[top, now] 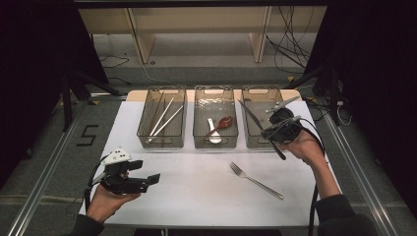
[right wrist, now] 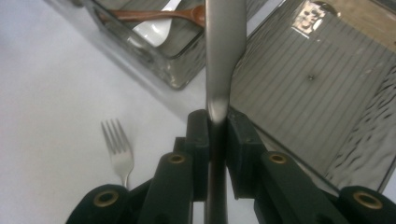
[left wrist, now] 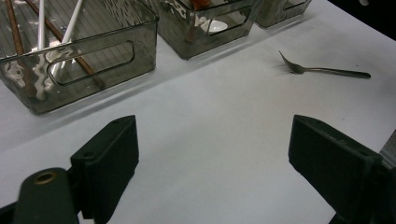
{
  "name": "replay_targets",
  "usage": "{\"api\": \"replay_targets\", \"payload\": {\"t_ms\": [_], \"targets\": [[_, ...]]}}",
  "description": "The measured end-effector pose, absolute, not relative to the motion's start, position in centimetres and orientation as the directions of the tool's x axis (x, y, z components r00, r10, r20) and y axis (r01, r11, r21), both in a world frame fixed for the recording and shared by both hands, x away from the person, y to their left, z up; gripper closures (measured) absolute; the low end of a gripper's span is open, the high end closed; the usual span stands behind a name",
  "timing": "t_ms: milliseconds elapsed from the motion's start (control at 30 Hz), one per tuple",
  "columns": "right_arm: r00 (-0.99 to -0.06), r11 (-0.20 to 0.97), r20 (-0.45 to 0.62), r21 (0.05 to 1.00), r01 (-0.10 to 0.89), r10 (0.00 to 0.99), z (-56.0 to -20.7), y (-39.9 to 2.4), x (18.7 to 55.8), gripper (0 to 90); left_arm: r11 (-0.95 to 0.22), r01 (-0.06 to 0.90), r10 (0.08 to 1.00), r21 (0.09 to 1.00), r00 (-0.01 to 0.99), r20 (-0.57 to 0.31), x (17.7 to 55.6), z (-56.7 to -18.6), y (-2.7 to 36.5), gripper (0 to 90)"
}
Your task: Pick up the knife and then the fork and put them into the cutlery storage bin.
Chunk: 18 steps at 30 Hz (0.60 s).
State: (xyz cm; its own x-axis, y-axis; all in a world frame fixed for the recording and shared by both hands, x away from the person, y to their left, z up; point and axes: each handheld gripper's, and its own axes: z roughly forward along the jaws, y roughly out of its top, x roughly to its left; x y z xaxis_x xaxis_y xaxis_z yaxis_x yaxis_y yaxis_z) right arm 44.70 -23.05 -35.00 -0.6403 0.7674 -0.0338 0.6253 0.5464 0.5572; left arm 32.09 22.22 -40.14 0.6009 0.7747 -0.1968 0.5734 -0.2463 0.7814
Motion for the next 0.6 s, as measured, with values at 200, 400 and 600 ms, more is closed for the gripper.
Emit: {"api": "replay_targets", "payload": {"t_ms": [200,400,600], "targets": [[-0.605,0.513,-0.031,0.566,0.645,0.795,-34.4,-23.4,46.2,80.9,-0.243,0.570,0.775,0.785,0.601,-0.196,32.1,-40.1,22.3,15.5],[-0.575,0.479,-0.019,0.574,0.664,0.818,-33.6,-23.7,47.9,80.9,-0.242,0.567,0.773,0.787,0.603,-0.196,32.1,-40.1,22.2,15.5],[-0.549,0.453,-0.005,0.570,0.685,0.836,-33.3,-23.6,49.2,80.9,-0.242,0.566,0.773,0.788,0.603,-0.196,32.1,-40.1,22.2,15.5]]}}
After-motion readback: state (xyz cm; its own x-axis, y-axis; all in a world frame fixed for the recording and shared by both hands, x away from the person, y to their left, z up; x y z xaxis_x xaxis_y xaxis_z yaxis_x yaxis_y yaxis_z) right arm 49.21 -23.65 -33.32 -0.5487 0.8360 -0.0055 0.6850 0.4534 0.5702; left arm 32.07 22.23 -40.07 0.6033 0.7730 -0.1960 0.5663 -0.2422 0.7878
